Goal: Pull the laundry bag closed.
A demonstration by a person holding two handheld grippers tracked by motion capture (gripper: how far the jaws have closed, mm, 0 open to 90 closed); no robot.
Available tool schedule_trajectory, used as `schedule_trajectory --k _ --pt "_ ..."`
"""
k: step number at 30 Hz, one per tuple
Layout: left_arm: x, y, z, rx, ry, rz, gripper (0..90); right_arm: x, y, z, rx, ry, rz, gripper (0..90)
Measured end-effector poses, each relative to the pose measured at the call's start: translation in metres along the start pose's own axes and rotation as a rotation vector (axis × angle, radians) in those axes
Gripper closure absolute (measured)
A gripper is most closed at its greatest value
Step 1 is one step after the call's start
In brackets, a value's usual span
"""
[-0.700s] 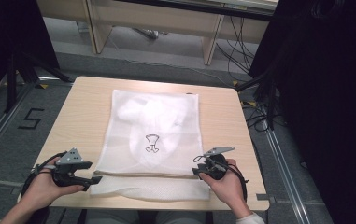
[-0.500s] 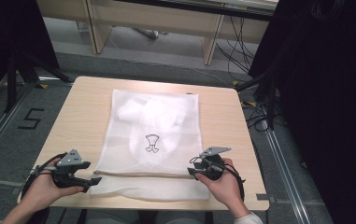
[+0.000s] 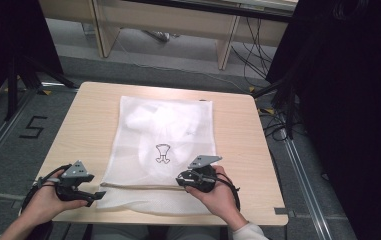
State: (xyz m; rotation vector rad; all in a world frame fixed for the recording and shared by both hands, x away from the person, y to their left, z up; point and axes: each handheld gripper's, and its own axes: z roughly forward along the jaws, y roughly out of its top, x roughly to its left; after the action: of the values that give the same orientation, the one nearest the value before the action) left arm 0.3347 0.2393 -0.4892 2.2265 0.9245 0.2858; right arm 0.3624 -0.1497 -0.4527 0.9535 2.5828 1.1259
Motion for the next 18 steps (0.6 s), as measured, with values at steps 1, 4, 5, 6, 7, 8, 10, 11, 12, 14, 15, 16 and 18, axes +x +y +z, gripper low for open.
schedule_trajectory --k 1,4,5,6,7,8,10,11,12,14,15,16,18 --pt "0.000 0.000 0.000 0.002 -0.011 0.004 24.8 0.002 0.003 0.002 0.009 0.005 -0.026 68.4" --pt "0.001 -0.001 0.001 0.003 -0.007 0.005 24.8 0.008 0.008 0.008 0.002 0.009 -0.046 67.9" --pt "0.001 -0.002 0.001 0.004 -0.011 -0.001 24.9 0.012 0.013 0.014 0.000 0.018 -0.066 67.2" --pt "0.001 -0.002 0.001 0.007 -0.009 -0.002 25.1 0.014 0.016 0.016 0.005 0.023 -0.067 66.6" --pt "0.001 -0.002 0.001 0.007 -0.009 -0.002 25.1 0.016 0.019 0.019 -0.001 0.032 -0.069 66.3" --pt "0.001 -0.002 0.001 0.008 -0.016 0.000 25.1 0.018 0.022 0.020 0.019 0.040 -0.077 66.3" --pt "0.001 -0.003 0.001 0.009 -0.025 -0.002 25.1 0.023 0.027 0.028 0.003 0.043 -0.091 66.6" --pt "0.001 -0.003 0.002 0.008 -0.027 -0.005 25.1 0.025 0.029 0.031 0.006 0.046 -0.096 66.6" --pt "0.001 -0.003 0.002 0.010 -0.022 -0.006 25.2 0.028 0.032 0.034 0.018 0.056 -0.095 66.7" --pt "0.001 -0.003 0.003 0.010 -0.030 -0.013 25.2 0.029 0.035 0.036 0.029 0.062 -0.117 66.9" --pt "0.000 -0.004 0.003 0.008 -0.030 -0.024 25.2 0.034 0.040 0.043 0.022 0.076 -0.126 67.5" --pt "0.001 -0.003 0.003 0.008 -0.031 -0.014 25.2 0.036 0.042 0.046 0.022 0.076 -0.136 67.8" --pt "0.002 -0.003 0.002 0.007 -0.033 -0.009 25.1 0.039 0.047 0.051 0.022 0.081 -0.158 68.2"
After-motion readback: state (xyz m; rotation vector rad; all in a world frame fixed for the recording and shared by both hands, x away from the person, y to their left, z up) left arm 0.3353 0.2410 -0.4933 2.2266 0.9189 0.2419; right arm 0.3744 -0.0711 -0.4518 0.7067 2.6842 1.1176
